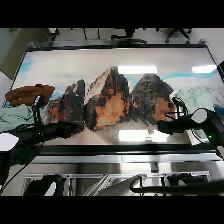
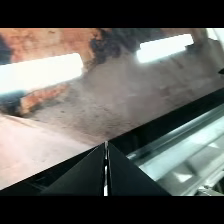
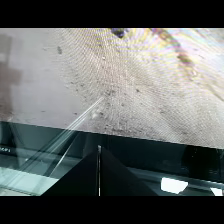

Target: Fold the shirts.

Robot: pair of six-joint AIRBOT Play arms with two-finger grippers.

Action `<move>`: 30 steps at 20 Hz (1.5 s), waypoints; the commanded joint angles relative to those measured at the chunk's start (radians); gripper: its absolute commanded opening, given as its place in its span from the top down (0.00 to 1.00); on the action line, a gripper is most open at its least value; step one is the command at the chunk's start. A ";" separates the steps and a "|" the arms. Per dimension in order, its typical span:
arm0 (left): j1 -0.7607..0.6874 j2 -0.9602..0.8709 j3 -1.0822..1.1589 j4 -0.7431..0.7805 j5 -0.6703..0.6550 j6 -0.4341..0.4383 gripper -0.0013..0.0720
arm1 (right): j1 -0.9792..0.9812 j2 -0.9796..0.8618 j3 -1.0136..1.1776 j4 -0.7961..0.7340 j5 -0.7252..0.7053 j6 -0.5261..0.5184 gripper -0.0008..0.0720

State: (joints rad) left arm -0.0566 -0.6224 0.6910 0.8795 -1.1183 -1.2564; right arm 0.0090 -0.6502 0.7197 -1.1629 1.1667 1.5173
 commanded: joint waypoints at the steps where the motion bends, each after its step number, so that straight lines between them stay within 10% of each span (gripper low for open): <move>1: 0.001 -0.066 0.117 0.296 -0.001 -0.127 0.96 | 0.001 0.001 0.000 0.000 0.000 0.000 0.97; 2: 0.001 -0.114 0.190 0.430 0.002 -0.169 0.96 | 0.001 0.001 0.000 0.000 0.000 0.000 0.97; 3: 0.001 -0.174 0.270 0.571 0.005 -0.197 0.70 | 0.001 0.001 0.000 0.000 0.000 0.000 0.97; 4: 0.001 -0.240 0.344 0.699 0.017 -0.220 0.17 | 0.001 0.001 0.000 0.000 0.000 0.000 0.97; 5: 0.002 -0.321 0.420 0.840 0.032 -0.256 0.01 | 0.001 0.001 -0.001 0.000 0.000 0.000 0.97; 8: 0.021 -0.597 0.619 1.098 0.053 -0.262 0.01 | 0.001 0.001 -0.001 0.000 0.000 0.000 0.97; 18: 0.219 -1.391 1.168 1.111 -0.040 -0.252 0.01 | 0.001 0.001 -0.001 0.000 0.000 0.000 0.97; 22: 0.219 -1.492 1.268 1.110 -0.058 -0.253 0.05 | 0.001 0.001 -0.001 0.000 0.000 0.000 0.97; 24: 0.219 -1.503 1.270 1.109 -0.080 -0.252 0.89 | 0.001 0.001 -0.001 0.000 0.000 0.000 0.97; 30: 0.150 -1.332 1.273 1.084 -0.088 -0.250 0.97 | 0.001 0.001 -0.001 0.000 0.000 0.000 0.97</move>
State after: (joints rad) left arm 0.1322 -2.0384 1.9568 1.9865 -1.2144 -1.5082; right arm 0.0090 -0.6502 0.7193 -1.1633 1.1664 1.5177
